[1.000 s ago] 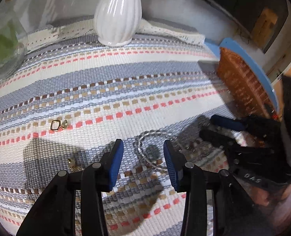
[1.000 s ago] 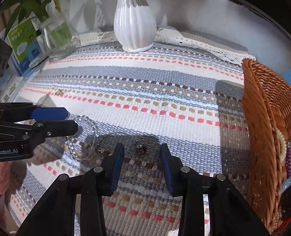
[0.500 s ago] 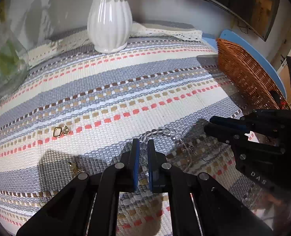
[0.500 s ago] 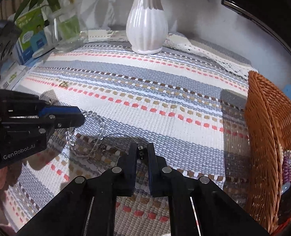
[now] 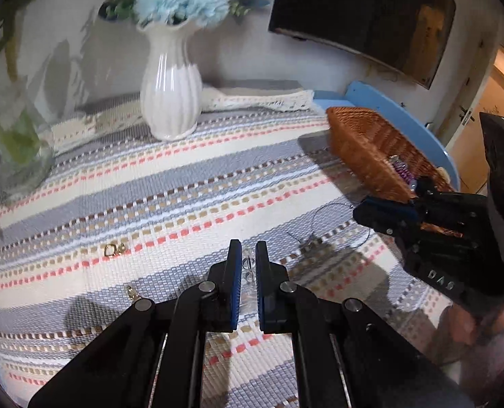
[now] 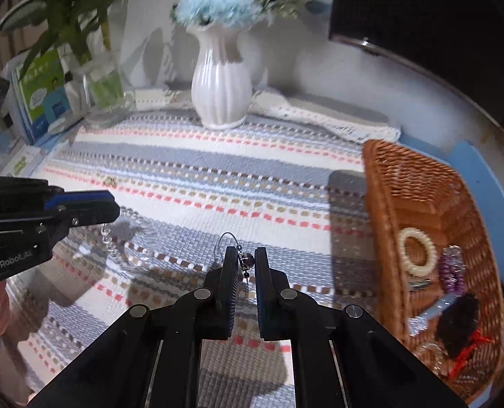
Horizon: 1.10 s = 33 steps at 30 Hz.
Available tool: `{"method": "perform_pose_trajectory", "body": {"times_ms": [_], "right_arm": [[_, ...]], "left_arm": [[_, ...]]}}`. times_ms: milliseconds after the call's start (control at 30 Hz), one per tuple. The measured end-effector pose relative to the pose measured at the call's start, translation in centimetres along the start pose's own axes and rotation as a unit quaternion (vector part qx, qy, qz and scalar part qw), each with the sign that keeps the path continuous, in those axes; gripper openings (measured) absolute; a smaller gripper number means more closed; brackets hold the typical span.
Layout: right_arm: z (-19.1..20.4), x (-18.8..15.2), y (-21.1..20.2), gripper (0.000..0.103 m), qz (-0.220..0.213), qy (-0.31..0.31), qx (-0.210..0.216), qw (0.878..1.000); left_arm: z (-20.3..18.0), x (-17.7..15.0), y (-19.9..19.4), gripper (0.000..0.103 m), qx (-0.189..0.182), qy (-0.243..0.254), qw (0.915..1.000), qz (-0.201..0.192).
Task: Organize jewelry
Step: 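Grasp clear bead bracelet with left tool while right tool grasps silver chain, then carry bracelet and chain over wicker basket and open both tools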
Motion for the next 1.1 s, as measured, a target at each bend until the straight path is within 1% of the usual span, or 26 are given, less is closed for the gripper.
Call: {"method": "perform_pose_trajectory", "body": {"times_ms": [100,200,300,367,433,467,567,667,833,933,1033,1100], "right_arm": [[-0.5,0.4,-2.0,0.009,-0.018,0.014,0.008,1.0],[-1.0,1.0,-4.6,0.009,-0.043,0.025,0.01,0.999],[-1.8,1.5,-6.8,0.009,-0.063,0.037,0.011,0.997],[-2.4,1.9,-8.3,0.009,-0.079,0.046,0.008,0.996],[-3.5,2.2,-10.1,0.009,-0.096,0.056,0.0,0.994],[-4.0,2.2,-10.6,0.009,-0.1,0.06,-0.005,0.993],[-6.2,2.3,-13.2,0.009,-0.126,0.08,-0.027,0.988],[-8.7,2.3,-14.9,0.009,-0.141,0.102,-0.042,0.984],[-12.7,1.8,-16.4,0.009,-0.145,0.136,-0.067,0.978],[-14.3,1.2,-16.0,0.009,-0.137,0.149,-0.076,0.976],[-15.5,1.0,-15.0,0.009,-0.125,0.16,-0.079,0.976],[-16.4,1.3,-14.1,0.009,-0.117,0.169,-0.079,0.975]], "left_arm": [[-0.8,0.9,-1.1,0.006,0.008,0.019,0.9997,-0.01],[-1.8,2.0,-2.2,0.006,-0.007,0.031,0.9992,-0.025],[-2.8,3.5,-3.2,0.006,-0.044,0.04,0.9974,-0.04],[-3.7,4.7,-3.9,0.006,-0.079,0.051,0.9942,-0.051],[-4.9,6.1,-4.3,0.006,-0.1,0.062,0.9913,-0.059],[-5.4,6.5,-4.4,0.006,-0.103,0.067,0.9906,-0.061],[-7.8,8.5,-4.5,0.006,-0.097,0.098,0.988,-0.07],[-10.8,10.2,-4.0,0.006,-0.098,0.131,0.9833,-0.08],[-15.4,12.6,-1.9,0.006,-0.134,0.157,0.975,-0.083],[-17.6,13.6,-0.4,0.006,-0.146,0.169,0.9713,-0.081],[-19.0,14.8,1.2,0.006,-0.157,0.17,0.9697,-0.076],[-19.4,15.6,2.1,0.006,-0.157,0.172,0.9697,-0.074]]}}
Point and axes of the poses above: each gripper's, at about its wrist camera, not at the fingertips, and y roughly the way its jaws point, z to its left, x to its top, the point moved 3 cm from there along y, roughly the way its jaws point, and after that the axes turned 10 degrees about y, right-handed, at the moved point
